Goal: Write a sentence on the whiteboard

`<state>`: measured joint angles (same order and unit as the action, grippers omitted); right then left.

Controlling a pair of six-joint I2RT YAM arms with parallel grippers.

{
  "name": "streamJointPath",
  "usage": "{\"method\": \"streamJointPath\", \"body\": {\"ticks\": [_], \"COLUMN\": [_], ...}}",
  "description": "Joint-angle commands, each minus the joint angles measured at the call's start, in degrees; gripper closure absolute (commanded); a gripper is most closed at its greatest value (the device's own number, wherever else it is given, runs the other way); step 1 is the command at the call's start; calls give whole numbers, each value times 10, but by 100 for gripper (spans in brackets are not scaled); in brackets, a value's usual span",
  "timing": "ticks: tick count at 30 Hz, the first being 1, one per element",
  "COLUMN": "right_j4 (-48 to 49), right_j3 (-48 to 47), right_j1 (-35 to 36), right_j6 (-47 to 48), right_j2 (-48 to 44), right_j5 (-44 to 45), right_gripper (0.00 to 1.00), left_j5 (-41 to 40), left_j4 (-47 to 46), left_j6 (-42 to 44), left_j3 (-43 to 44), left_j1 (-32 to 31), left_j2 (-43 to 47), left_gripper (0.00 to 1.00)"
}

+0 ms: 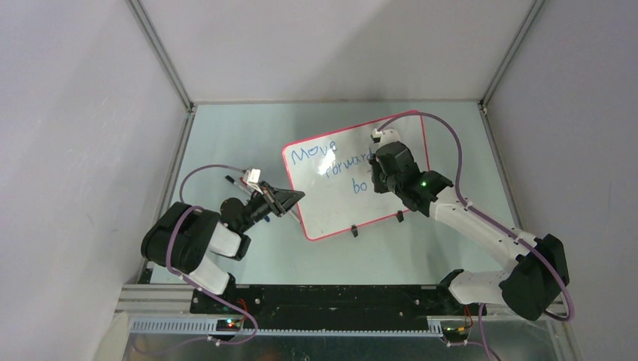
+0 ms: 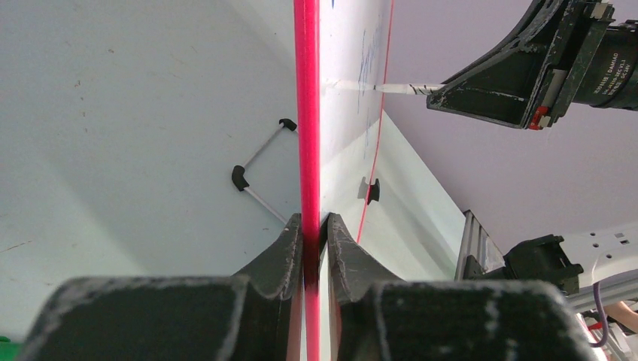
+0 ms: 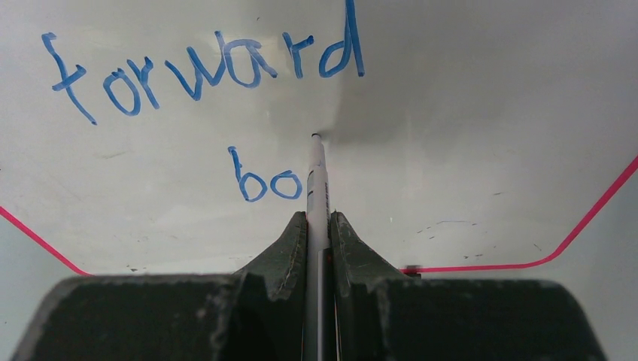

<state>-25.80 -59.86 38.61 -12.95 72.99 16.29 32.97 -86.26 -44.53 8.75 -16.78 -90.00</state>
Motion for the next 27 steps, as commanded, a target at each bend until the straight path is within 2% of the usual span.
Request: {"method": "streamJointPath", "body": {"ticks": [1, 27], "right_j4": [-11, -24], "right_j3": [-18, 54], "right_j1": [-3, 0], "right_j6": [-8, -22], "right_j2": [6, -58], "right_j5": [14, -3], "right_gripper": [100, 100], "left_j5": [-10, -11], "left_j4": [-15, -15], "left_j6": [34, 32], "left_j3": [5, 5], "left_j1": [-6, -6], "left_j2": [8, 6], "left_gripper": [100, 100]}}
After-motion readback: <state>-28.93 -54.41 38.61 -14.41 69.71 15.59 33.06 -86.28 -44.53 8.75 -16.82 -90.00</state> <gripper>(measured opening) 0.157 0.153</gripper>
